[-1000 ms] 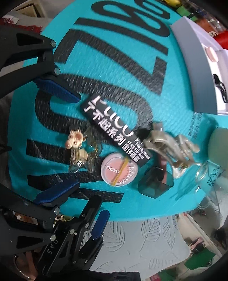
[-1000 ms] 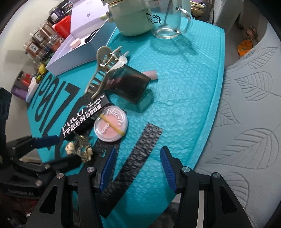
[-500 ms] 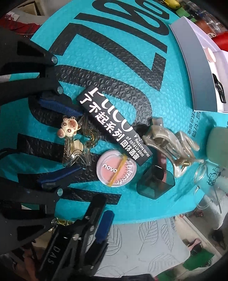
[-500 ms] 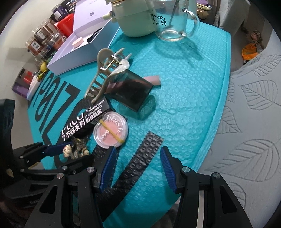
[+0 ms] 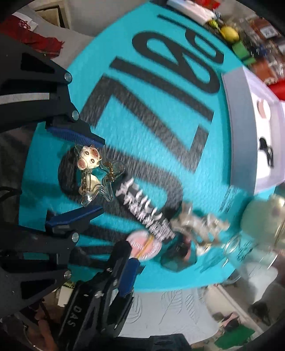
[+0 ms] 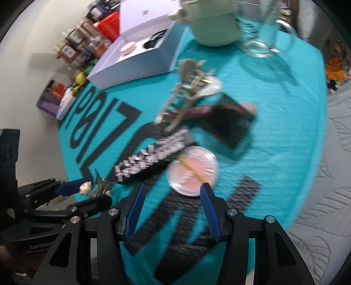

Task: Organize rigid objects
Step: 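Grasp the black PUCO lip gloss box with the right tool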

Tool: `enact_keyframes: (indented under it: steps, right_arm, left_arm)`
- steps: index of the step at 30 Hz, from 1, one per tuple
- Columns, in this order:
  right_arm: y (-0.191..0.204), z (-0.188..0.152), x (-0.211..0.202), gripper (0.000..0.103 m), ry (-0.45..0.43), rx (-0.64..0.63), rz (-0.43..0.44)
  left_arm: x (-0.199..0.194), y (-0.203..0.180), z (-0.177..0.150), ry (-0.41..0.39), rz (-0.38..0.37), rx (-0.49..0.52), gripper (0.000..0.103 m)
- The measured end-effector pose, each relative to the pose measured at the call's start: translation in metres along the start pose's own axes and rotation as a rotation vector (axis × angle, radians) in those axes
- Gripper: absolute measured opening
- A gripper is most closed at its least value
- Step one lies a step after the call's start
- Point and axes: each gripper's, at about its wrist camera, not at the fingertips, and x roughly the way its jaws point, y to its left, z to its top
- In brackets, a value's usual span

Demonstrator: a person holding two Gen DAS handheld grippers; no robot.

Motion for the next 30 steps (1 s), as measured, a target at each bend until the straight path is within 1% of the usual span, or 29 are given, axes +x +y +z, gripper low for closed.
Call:
enact_keyframes:
  steps: [3,8,9,11,14,19,21,24,27,30]
  right_arm:
    - [0.012,0.007,0.010,0.052,0.009,-0.006,0.021]
    - [0.023,0.014,0.028,0.052,0.040,0.037,0.049]
    - [0.024,0.014,0.031,0.052,0.042,0.044,0.040]
    - [0.026,0.018,0.038,0.052,0.047,0.068,-0.024]
    - [0.026,0.022,0.041,0.053,0.037,0.120,-0.054]
    - [0.033,0.031,0.047,0.065,0.046,0.149,-0.113]
    - [0.035,0.033,0.050,0.067,0.052,0.166,-0.139]
    - [0.035,0.036,0.052,0.070,0.051,0.228,-0.162]
    - [0.034,0.040,0.053,0.071,0.039,0.285,-0.182]
    - [0.038,0.043,0.057,0.071,0.045,0.264,-0.218]
  left_arm:
    - [-0.002,0.011,0.002,-0.023,0.042,-0.008,0.054]
    - [-0.001,0.038,0.006,-0.035,0.064,-0.052,0.054]
    - [-0.002,0.044,0.007,-0.041,0.072,-0.062,0.054]
    - [-0.003,0.054,0.009,-0.055,0.082,-0.085,0.054]
    - [-0.001,0.066,0.013,-0.066,0.087,-0.111,0.054]
    - [0.000,0.077,0.016,-0.081,0.088,-0.126,0.054]
    - [0.000,0.080,0.016,-0.087,0.092,-0.126,0.054]
    - [0.000,0.087,0.016,-0.093,0.088,-0.134,0.054]
    - [0.002,0.090,0.016,-0.095,0.091,-0.144,0.054]
    - [0.002,0.093,0.015,-0.101,0.090,-0.155,0.054]
